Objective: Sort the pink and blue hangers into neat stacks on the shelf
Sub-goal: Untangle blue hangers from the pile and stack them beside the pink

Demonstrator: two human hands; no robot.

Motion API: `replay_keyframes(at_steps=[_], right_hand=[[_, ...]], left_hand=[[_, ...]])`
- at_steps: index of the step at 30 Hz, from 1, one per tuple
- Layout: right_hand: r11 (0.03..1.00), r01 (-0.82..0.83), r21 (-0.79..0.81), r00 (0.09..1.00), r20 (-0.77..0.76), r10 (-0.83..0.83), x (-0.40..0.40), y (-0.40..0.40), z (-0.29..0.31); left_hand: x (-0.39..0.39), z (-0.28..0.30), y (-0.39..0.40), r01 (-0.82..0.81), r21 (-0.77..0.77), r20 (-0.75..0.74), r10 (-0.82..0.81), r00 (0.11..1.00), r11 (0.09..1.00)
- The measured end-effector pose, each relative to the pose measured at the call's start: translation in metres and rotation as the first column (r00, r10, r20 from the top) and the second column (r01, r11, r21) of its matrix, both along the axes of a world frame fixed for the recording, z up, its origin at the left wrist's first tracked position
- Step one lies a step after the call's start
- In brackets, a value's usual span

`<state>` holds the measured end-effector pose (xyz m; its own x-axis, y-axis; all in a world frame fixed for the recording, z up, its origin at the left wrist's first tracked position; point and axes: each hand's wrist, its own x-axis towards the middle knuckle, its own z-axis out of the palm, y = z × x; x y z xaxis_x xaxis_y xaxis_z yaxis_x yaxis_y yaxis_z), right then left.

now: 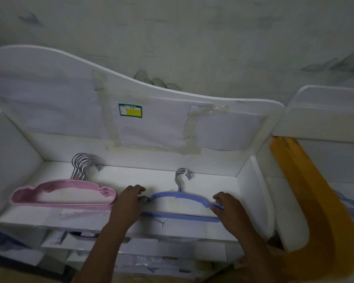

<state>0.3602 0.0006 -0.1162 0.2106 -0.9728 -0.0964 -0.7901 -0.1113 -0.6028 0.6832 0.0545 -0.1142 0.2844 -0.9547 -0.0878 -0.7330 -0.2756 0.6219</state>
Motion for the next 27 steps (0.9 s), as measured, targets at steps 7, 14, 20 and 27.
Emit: replay_keyframes(at_steps=[7,14,20,27], right_hand=[[0.989,0.138,-0.058,0.960,0.253,-0.119,-0.029,0.048,0.029],[0.981,0.174,-0.082,0.947,0.286,-0.144,-0.069,0.122,0.063],[0.963,0.236,-0.133,0.912,0.373,-0.172,-0.120,0.197,0.089],[0.927,0.348,-0.138,0.896,0.339,-0.286,-0.209,0.283,0.095]], left_hand=[[-0.042,0.027,0.047,-0.014,-0.274,-0.366,-0.090,0.926,0.962],[-0.099,0.048,0.107,0.032,-0.326,-0.395,-0.167,0.903,0.945],[-0.159,0.064,0.165,0.083,-0.357,-0.389,-0.229,0.892,0.930],[-0.237,0.067,0.220,0.197,-0.370,-0.366,-0.338,0.867,0.908]])
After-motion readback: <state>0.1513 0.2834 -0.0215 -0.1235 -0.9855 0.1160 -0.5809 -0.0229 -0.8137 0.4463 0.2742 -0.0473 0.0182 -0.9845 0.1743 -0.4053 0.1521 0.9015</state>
